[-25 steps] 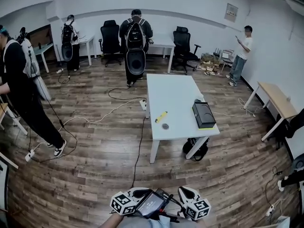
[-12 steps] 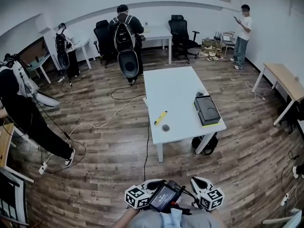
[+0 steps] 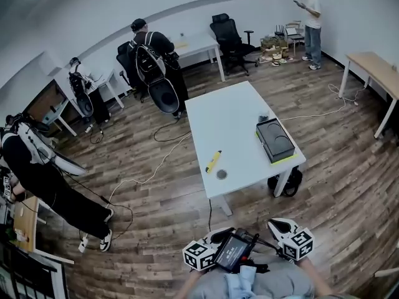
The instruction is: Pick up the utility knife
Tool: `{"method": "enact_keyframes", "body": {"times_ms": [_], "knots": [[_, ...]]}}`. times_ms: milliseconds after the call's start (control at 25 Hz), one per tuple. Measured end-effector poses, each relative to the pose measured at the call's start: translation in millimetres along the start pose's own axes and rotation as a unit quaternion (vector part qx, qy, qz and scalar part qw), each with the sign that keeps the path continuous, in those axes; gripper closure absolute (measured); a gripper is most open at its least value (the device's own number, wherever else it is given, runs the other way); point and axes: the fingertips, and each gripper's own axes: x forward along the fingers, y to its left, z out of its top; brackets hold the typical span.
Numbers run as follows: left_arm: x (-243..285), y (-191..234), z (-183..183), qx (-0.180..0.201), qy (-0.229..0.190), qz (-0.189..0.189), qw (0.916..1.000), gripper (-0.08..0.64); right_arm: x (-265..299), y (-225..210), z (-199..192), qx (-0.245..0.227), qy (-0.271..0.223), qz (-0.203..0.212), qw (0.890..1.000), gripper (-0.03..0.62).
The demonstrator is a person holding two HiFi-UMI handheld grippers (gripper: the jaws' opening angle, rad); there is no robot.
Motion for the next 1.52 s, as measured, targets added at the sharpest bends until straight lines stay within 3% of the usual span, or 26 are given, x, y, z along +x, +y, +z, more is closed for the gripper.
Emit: {"method": "enact_keyframes", "body": {"times_ms": [360,680,920,1240,1520], "knots": [[22,18,0,-0.031,0.001,0.000,0.9995,0.527,12,-26,-7,0.021,0.017,-0.003,1.000,0.563],[44,57,14,-0.035,0.009,-0.008,0.9993,0.527,47,-53,2,0.030,0.022,-0.017,0.999,0.563],[61,108,55,-0.009,0.012,-0.003,0.9999,0.527,90,-71,36,0.025,0.021,-0.022,0.999,0.563],[68,215,108,0.017,0.011,0.061,0.9979,0.526,144,-90,65,0.020,0.021,-0.037,0.999,0.563],[88,269,123,0.051,0.034,0.057,0.9965,0.526,176,-96,68,0.024,0.016,-0.073,0.997,0.563]]}}
